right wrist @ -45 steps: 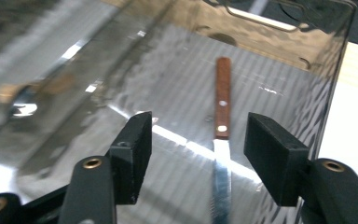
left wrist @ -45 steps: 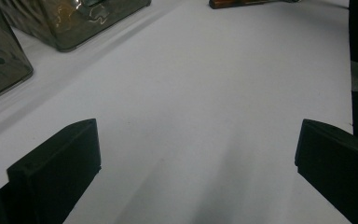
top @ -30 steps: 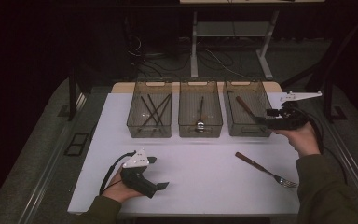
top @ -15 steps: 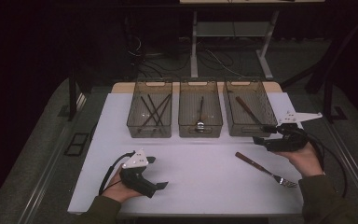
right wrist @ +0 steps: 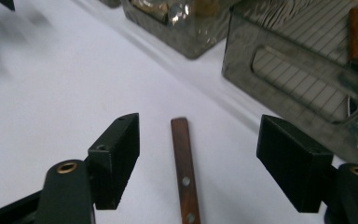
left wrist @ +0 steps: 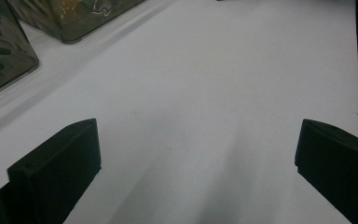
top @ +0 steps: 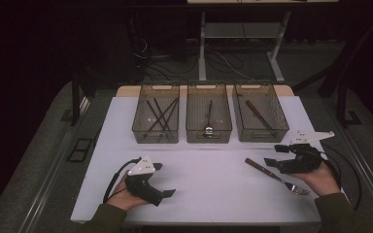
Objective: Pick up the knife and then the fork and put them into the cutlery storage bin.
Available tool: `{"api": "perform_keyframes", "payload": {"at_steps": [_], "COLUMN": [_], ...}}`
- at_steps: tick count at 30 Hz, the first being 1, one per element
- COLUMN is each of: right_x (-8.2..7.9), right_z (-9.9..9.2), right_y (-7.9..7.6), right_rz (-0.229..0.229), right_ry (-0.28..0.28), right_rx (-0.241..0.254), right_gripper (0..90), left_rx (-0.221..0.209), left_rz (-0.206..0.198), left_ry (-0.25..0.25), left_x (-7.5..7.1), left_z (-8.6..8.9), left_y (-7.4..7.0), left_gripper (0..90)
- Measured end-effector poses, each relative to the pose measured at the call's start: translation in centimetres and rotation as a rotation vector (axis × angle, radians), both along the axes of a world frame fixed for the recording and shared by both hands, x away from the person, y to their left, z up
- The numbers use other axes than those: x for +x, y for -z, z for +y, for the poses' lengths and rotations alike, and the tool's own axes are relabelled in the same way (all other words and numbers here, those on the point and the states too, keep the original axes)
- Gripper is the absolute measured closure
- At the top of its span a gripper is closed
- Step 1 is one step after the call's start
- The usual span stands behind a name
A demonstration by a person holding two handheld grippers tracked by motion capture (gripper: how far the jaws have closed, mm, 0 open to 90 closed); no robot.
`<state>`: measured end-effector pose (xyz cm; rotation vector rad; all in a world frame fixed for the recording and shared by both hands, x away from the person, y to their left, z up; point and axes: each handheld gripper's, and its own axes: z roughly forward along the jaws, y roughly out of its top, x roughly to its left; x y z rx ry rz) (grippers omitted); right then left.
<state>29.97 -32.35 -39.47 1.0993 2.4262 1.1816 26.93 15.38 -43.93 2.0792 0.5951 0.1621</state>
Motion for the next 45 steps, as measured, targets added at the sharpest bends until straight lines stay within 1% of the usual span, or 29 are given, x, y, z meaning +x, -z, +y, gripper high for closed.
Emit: {"api": "perform_keyframes", "payload": {"at_steps": [2, 5, 9, 14, 17, 22, 23, 27, 29, 31, 34, 39, 42, 45], "right_x": [-0.2, -0.4, -0.5, -0.3, -0.2, 0.2, 0.2, 0.2, 0.3, 0.3, 0.6, 1.5, 2.2, 2.7], "right_z": [-0.1, -0.4, -0.6, -0.1, 0.1, 0.3, 0.4, 0.6, 0.8, 1.0, 1.7, 3.0, 3.8, 4.5], "right_y": [0.4, 1.0, 1.7, 2.3, 2.5, 3.1, 3.2, 3.6, 3.7, 3.8, 3.6, 3.1, 2.9, 2.7], "right_rz": [0.009, 0.028, 0.048, 0.092, 0.109, 0.142, 0.152, 0.177, 0.183, 0.178, 0.189, 0.255, 0.295, 0.328], "right_ry": [-0.003, -0.004, -0.024, -0.042, -0.057, -0.098, -0.098, -0.131, -0.136, -0.148, -0.171, -0.197, -0.226, -0.231], "right_rx": [-0.013, -0.019, -0.037, -0.098, -0.143, -0.192, -0.207, -0.246, -0.270, -0.304, -0.364, -0.462, -0.528, -0.581], "right_gripper": [29.9, 30.8, 35.9, 45.2, 50.5, 60.9, 62.9, 67.9, 69.5, 71.3, 72.0, 72.9, 74.4, 75.9], "left_rx": [0.003, 0.003, 0.005, 0.005, 0.004, 0.006, 0.007, 0.011, 0.009, 0.011, 0.012, 0.015, 0.014, 0.015], "left_rz": [0.001, 0.002, 0.003, 0.004, 0.005, 0.005, 0.006, 0.005, 0.005, 0.006, 0.008, 0.010, 0.009, 0.010], "left_ry": [0.001, 0.002, 0.003, 0.005, 0.004, 0.007, 0.007, 0.011, 0.011, 0.011, 0.009, 0.012, 0.010, 0.009], "left_x": [0.0, 0.0, 0.0, 0.0, 0.0, 0.0, 0.0, 0.0, 0.0, 0.0, 0.0, 0.0, 0.0, 0.0], "left_z": [0.0, 0.0, 0.0, -0.1, -0.2, -0.2, -0.2, -0.2, -0.2, -0.2, -0.2, -0.3, -0.3, -0.3], "left_y": [0.0, 0.0, 0.0, 0.0, 0.1, 0.1, 0.1, 0.1, 0.1, 0.1, 0.2, 0.2, 0.2, 0.2], "left_gripper": [0.0, 0.0, 0.0, 0.0, 0.0, 0.0, 0.0, 0.0, 0.0, 0.0, 0.0, 0.0, 0.0, 0.0]}}
